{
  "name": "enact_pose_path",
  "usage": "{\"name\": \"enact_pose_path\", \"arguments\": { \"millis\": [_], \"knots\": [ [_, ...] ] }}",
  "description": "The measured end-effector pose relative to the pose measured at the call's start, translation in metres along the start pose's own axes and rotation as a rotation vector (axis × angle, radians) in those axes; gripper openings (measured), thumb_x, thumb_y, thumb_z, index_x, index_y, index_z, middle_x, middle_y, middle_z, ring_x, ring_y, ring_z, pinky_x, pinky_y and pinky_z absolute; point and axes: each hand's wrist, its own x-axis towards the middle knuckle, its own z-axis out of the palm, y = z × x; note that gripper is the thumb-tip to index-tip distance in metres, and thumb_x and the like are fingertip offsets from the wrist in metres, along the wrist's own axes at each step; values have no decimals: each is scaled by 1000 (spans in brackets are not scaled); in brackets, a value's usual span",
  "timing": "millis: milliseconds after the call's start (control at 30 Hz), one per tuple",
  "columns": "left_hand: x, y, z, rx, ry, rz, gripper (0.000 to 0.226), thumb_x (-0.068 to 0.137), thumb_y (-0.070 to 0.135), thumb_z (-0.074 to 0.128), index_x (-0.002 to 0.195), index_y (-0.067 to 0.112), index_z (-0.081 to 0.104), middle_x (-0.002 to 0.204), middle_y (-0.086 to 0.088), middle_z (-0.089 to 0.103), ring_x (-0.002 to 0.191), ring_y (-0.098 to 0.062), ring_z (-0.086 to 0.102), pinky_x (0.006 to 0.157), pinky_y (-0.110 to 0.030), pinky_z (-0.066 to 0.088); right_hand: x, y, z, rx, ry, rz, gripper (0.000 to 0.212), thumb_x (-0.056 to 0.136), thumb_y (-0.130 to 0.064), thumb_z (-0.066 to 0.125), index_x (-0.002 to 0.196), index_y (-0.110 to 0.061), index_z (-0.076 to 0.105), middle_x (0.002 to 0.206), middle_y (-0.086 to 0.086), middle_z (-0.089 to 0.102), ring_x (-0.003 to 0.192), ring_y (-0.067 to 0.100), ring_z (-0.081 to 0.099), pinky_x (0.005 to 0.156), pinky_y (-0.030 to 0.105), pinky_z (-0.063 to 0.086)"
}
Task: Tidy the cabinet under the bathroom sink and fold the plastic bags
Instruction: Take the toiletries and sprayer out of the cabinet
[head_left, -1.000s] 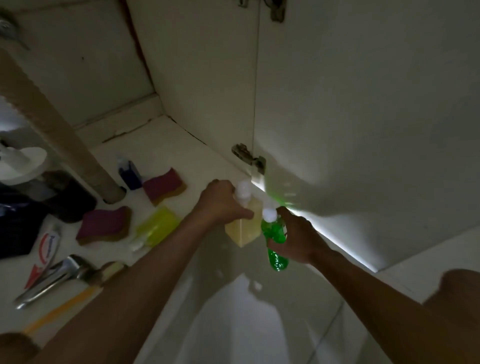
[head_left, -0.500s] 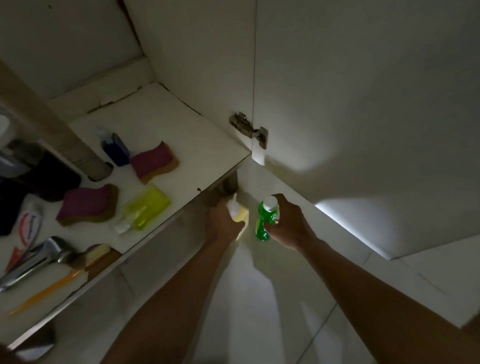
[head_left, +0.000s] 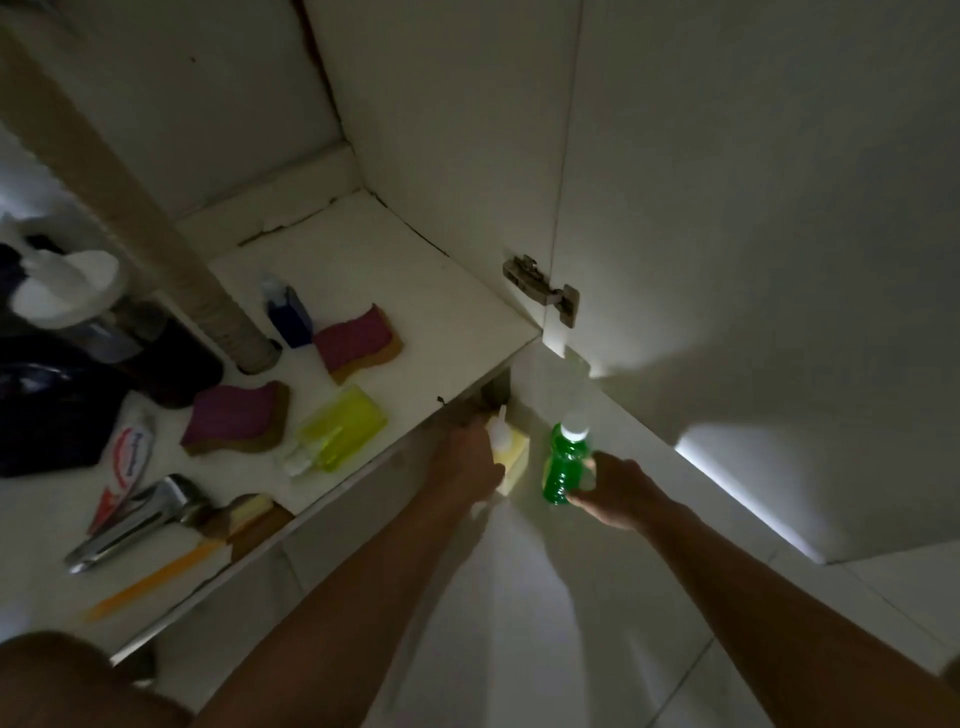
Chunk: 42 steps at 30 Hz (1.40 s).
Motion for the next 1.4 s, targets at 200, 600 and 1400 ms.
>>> {"name": "enact_pose_path", "arguments": {
  "millis": [200,600,1400],
  "knots": [
    [-11,9,-98,58,47,181,23,88,29,57,109,26,68,122,-3,64,112,-25,59,91,-29,45,-8,-64,-40,-115,-335,-58,25,95,-36,63,101,-12,60,75,1,67,60,13,64,51,19,53],
    [-27,-118,-243,85,187,-93,54,90,38,67,138,16,51,136,-9,56,122,-26,55,100,-33,46,23,-251,-67,-212,45,-634,50,89,-35,67,136,-25,54,140,6,53,118,25,58,101,38,49],
    [5,-120,-211,-203,791,-172,39,97,38,57,100,0,62,80,-9,61,71,-22,58,60,-28,35,-7,-238,-23,-85,52,-745,73,78,-55,75,141,-37,42,136,-4,52,123,19,53,102,33,45]
  ]
}}
